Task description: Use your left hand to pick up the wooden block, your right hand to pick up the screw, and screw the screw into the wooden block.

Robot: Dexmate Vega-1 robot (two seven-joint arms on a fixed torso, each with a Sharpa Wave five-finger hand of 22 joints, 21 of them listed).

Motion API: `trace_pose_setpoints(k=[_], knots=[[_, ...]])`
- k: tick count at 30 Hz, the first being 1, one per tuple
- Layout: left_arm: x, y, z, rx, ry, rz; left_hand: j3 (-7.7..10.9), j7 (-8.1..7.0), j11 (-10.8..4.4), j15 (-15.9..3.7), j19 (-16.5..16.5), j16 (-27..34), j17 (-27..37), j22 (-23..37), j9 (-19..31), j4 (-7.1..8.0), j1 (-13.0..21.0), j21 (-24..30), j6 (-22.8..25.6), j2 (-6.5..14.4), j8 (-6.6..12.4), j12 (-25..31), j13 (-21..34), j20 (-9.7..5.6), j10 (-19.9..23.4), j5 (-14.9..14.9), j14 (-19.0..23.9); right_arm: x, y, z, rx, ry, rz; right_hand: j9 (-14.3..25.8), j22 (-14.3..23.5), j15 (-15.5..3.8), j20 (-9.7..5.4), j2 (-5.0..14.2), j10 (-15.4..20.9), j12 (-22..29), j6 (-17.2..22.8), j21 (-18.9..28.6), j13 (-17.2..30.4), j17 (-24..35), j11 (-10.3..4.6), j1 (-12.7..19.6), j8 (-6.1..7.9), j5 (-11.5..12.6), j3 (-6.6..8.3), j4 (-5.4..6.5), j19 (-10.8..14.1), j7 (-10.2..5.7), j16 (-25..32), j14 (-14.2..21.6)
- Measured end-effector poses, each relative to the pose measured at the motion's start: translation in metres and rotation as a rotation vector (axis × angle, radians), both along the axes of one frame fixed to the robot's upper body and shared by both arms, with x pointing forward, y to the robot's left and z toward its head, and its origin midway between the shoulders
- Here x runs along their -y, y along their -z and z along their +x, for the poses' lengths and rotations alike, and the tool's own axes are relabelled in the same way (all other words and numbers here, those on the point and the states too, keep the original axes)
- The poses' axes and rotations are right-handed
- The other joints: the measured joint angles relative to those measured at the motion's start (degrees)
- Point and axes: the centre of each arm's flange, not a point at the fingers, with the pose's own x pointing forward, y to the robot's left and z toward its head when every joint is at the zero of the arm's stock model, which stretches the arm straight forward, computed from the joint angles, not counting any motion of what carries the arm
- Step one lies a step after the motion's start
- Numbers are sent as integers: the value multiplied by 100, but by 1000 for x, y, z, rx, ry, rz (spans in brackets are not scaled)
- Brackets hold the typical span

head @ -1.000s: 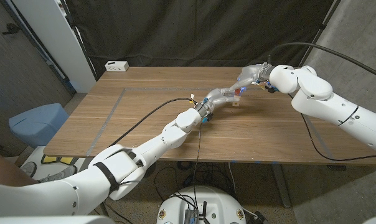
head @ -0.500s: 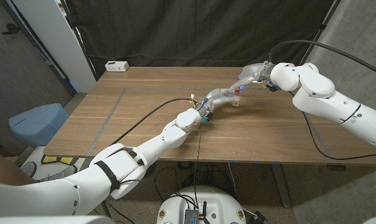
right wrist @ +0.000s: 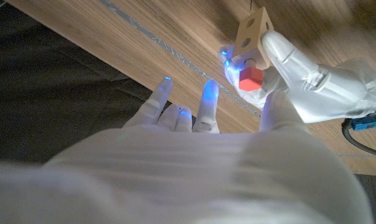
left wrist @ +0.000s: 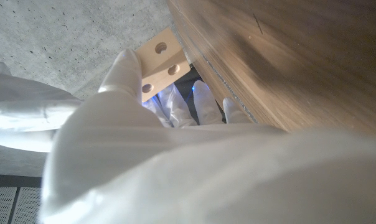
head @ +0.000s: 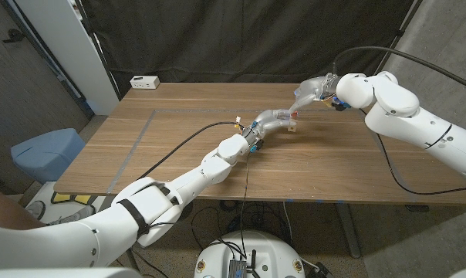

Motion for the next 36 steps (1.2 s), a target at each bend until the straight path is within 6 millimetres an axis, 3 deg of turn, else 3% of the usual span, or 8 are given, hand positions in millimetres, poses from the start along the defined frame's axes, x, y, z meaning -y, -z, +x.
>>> trace_pose_setpoints(k=[5,13,21,25,36], knots=[[1,-1,0,0,2,0,0,0,0,0,0,0,10,0,0,0,0,0,0,0,-16,0,0,0,0,0,0,-2,-2,-2,-8,-5,-21,0,0,19,54,-8,-140,0,-131,0,0,0,-140,190,-42,0,88,-88,-54,-135,0,-64],[2,-1,1,-3,2,2,0,0,-1,0,0,0,10,0,0,0,0,0,0,0,-23,0,0,0,0,-1,0,-6,-3,-3,-16,-9,-58,0,1,-10,114,-62,-272,0,-150,1,-1,18,-400,737,-103,41,268,-221,-114,-501,0,-155],[2,-1,2,-5,3,4,0,0,-1,0,0,0,10,0,0,0,0,0,0,0,-22,0,0,0,-1,-2,0,-10,-3,-2,-15,-6,-84,27,1,-41,114,-128,-265,26,-47,1,-1,18,-529,1061,-108,41,363,-221,-113,-665,26,-186],[2,-1,3,-8,2,6,0,0,-2,0,0,0,10,0,0,0,0,0,0,0,-22,0,0,0,-1,-3,0,-11,-3,-1,-5,-3,-103,27,1,-41,114,-132,-234,46,46,1,-1,18,-610,1199,-43,41,421,-210,-113,-751,27,-186],[4,-1,5,-14,4,10,0,0,-2,0,0,0,9,0,0,0,0,0,0,0,-22,0,0,0,-2,-22,0,-12,-3,4,10,4,-125,66,1,-63,81,-140,-144,90,438,2,-1,33,-712,1402,132,41,516,-162,-80,-752,72,-163]])
